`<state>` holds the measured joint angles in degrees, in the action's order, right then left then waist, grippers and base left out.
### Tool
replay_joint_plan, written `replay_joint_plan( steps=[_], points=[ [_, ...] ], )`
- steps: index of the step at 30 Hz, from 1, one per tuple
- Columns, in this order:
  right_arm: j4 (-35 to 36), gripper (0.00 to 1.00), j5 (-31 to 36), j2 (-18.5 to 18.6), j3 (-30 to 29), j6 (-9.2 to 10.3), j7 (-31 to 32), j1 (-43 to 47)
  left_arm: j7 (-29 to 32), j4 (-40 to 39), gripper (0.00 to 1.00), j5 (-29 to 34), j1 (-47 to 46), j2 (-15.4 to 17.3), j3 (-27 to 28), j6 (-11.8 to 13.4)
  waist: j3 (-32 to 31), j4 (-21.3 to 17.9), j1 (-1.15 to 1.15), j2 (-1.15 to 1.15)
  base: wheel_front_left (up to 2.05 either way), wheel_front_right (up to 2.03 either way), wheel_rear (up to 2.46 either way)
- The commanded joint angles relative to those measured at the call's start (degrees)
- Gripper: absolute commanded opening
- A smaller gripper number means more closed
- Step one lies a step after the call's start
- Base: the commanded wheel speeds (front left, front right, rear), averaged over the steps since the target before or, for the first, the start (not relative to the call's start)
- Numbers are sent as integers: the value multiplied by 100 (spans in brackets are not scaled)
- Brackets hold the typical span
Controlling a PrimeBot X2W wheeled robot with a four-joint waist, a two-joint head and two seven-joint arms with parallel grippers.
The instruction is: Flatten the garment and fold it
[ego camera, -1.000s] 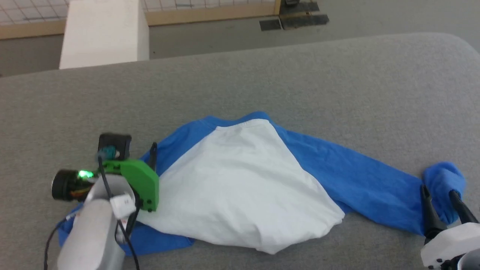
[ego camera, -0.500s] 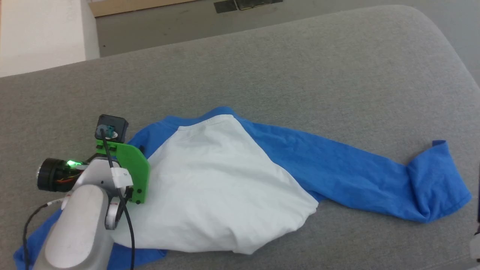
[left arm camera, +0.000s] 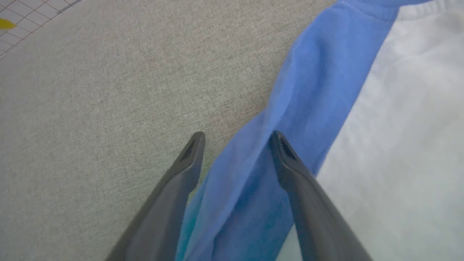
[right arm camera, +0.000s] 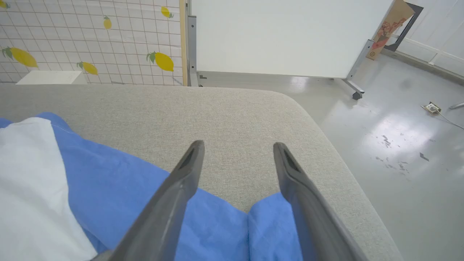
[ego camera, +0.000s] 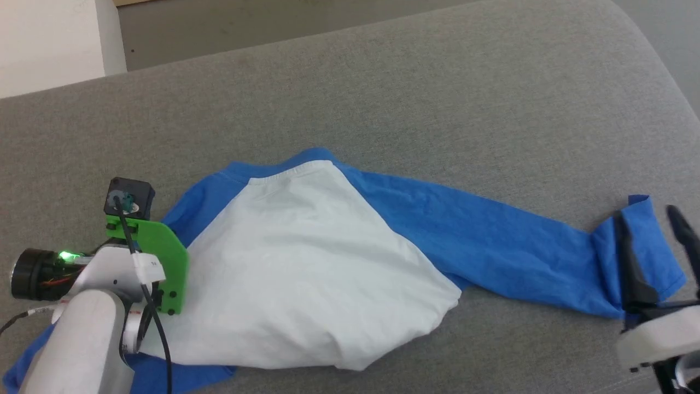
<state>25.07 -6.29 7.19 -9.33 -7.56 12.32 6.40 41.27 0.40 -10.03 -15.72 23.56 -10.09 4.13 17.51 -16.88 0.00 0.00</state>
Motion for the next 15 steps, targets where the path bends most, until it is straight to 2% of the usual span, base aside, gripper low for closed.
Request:
replay_joint_plan(
  steps=[1, 4, 8, 15],
  points=[
    [-102, 100, -74, 45, 143, 8, -8, -156, 49, 59, 0, -82, -42, 49, -15, -43, 64, 29, 0, 0, 0, 0, 0],
    [-360, 100, -149, 210, 521, 8, 98, -388, 145, 173, 0, -168, -95, 45, -70, -139, 123, 30, 0, 0, 0, 0, 0],
    [-843, 100, -253, 652, 1133, 8, 205, -1010, 115, 232, 0, -243, -184, -31, -140, -194, 208, 110, 0, 0, 0, 0, 0],
    [-2400, 100, -856, 1384, 2561, 8, 500, -2660, 41, 241, 0, -274, -387, -154, -289, -246, 357, 375, 0, 0, 0, 0, 0]
  ],
)
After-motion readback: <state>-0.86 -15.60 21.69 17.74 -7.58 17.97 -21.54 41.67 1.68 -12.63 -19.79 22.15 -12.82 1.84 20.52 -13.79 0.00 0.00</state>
